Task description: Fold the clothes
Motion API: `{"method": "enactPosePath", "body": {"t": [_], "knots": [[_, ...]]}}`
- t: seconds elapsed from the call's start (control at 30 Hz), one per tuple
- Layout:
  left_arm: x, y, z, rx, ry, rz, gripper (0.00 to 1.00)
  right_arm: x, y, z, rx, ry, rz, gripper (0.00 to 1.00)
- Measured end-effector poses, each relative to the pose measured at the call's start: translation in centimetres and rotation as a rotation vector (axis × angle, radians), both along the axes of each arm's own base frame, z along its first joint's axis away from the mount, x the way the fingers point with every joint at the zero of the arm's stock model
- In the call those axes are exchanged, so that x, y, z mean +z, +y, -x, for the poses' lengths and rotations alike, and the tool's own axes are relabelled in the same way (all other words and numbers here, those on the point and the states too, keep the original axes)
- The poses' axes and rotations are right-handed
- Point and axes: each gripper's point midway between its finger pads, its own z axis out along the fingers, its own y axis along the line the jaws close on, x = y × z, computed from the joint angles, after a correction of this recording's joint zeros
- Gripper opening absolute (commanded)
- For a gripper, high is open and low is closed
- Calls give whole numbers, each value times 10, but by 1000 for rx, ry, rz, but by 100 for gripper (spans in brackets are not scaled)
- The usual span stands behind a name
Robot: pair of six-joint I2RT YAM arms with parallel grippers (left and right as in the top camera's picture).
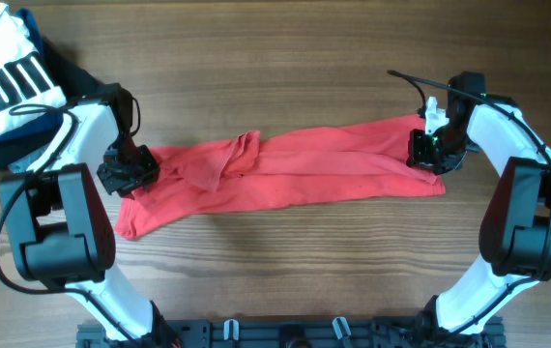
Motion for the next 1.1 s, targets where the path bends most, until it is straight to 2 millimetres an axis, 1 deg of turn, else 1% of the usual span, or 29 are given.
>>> {"method": "enactPosePath", "body": {"t": [0.07,0.13,0.2,0.23,0.3,0.37,0.4,0.5,0.63,0.73,0.8,0.83,0.87,0.9,1.03,1.1], "knots": [[5,0,-4,1,-31,-3,38,0,0,0,0,0,0,11],[21,0,-15,6,-119,-4,47,0,0,0,0,0,0,11],[39,-2,-28,8,-217,6,51,0,0,0,0,-2,0,11],[50,-4,-35,12,-276,11,52,0,0,-1,0,-3,0,11],[68,-6,-40,15,-349,19,52,0,0,-1,0,-4,1,11],[75,-7,-42,21,-375,24,51,0,0,-2,0,-6,1,11],[75,-7,-42,24,-376,27,51,0,0,-2,0,-7,1,11],[69,-9,-43,45,-369,35,51,0,0,-2,0,-7,1,11],[47,-10,-40,91,-337,41,50,0,0,-2,0,-7,1,11],[25,-11,-34,108,-289,46,46,0,0,-2,0,-7,1,12],[15,-11,-33,115,-269,46,41,0,0,-2,0,-7,1,11],[12,-11,-33,119,-261,47,39,0,0,-2,0,-6,1,11],[8,-11,-32,121,-252,47,34,0,0,-2,0,-6,1,11],[6,-11,-31,123,-242,48,26,0,0,-2,0,-6,1,11],[3,-12,-31,133,-236,51,8,0,0,-2,0,-6,1,11],[3,-12,-31,132,-236,49,5,0,0,-2,0,-6,1,11]]}}
